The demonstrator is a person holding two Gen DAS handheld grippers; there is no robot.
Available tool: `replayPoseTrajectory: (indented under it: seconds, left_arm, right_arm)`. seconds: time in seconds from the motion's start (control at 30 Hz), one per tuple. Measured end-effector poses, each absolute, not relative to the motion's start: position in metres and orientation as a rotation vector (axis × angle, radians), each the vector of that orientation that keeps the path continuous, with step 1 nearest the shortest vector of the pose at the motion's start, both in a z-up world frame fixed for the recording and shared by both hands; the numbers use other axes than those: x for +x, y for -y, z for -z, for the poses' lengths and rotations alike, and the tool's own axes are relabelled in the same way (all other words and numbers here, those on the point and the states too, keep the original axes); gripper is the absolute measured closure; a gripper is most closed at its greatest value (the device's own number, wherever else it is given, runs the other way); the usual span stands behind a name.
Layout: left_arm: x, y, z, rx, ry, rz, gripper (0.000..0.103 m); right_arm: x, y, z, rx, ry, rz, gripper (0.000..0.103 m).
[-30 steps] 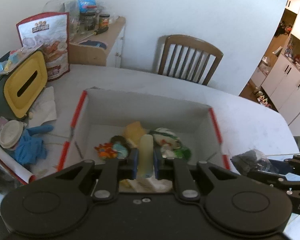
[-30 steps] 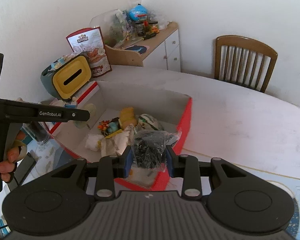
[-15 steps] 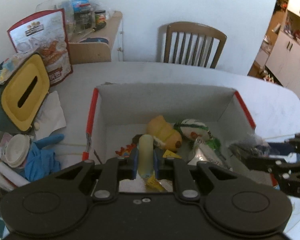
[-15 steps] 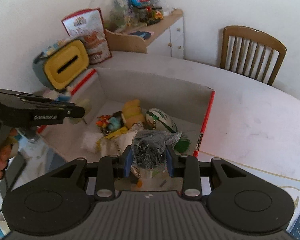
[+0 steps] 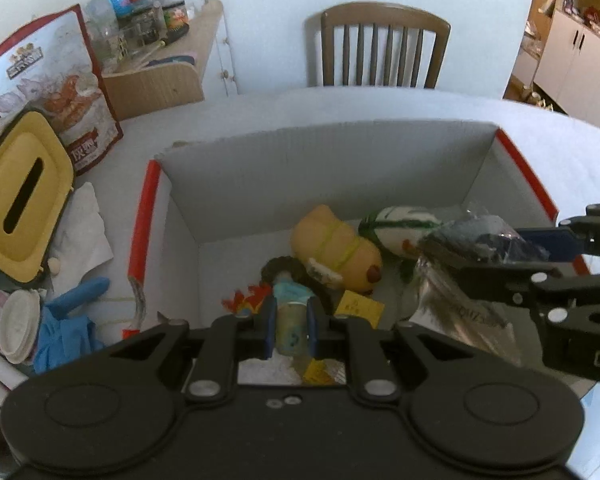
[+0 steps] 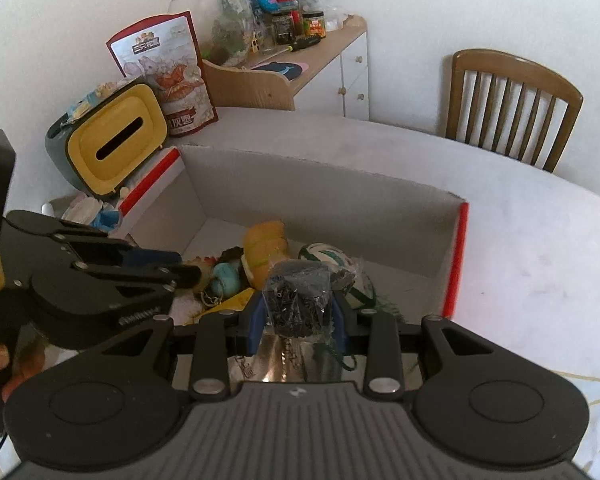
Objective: Organize objects
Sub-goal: 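Carry the clear bag and cream tube with both grippers over the box, then open the right gripper to drop the clear bag while the left releases the tube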
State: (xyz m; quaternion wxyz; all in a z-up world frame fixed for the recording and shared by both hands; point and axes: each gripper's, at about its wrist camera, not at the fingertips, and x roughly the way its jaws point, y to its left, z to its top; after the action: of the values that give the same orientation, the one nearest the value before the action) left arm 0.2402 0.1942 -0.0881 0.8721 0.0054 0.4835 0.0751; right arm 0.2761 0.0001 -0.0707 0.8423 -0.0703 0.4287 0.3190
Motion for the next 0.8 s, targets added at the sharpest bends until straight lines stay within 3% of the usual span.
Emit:
replayPoseTrajectory:
  seconds: [0.43, 0.5, 0.57, 0.63, 0.8]
  left_arm:
    - [0.237, -0.199, 0.102, -0.06, -1.069, -0.117, 0.083]
    - [0.236, -0.2, 0.103, -0.072, -1.069, -0.118, 0.083]
    - [0.235, -0.2, 0.103, -0.077, -1.069, -0.109, 0.081]
    - [0.234, -0.199, 0.102, -0.082, -1.071, -0.098, 0.08]
    - [0.227, -0.198, 0.096, -0.11, -1.065, -0.087, 0.076]
  right_arm:
    - [0.272, -0.002, 0.088, -0.157, -0.961, -0.676, 0.067]
    - [0.271, 0.0, 0.088, -0.141, -0.97, -0.68, 0.063]
    - [0.269, 0.004, 0.088, -0.122, -0.982, -0.689, 0.049]
    - [0.265, 0.006, 0.086, -0.117, -0.973, -0.68, 0.043]
    - [0.258, 0.012, 0.08, -0.122, -0.963, -0.664, 0.04]
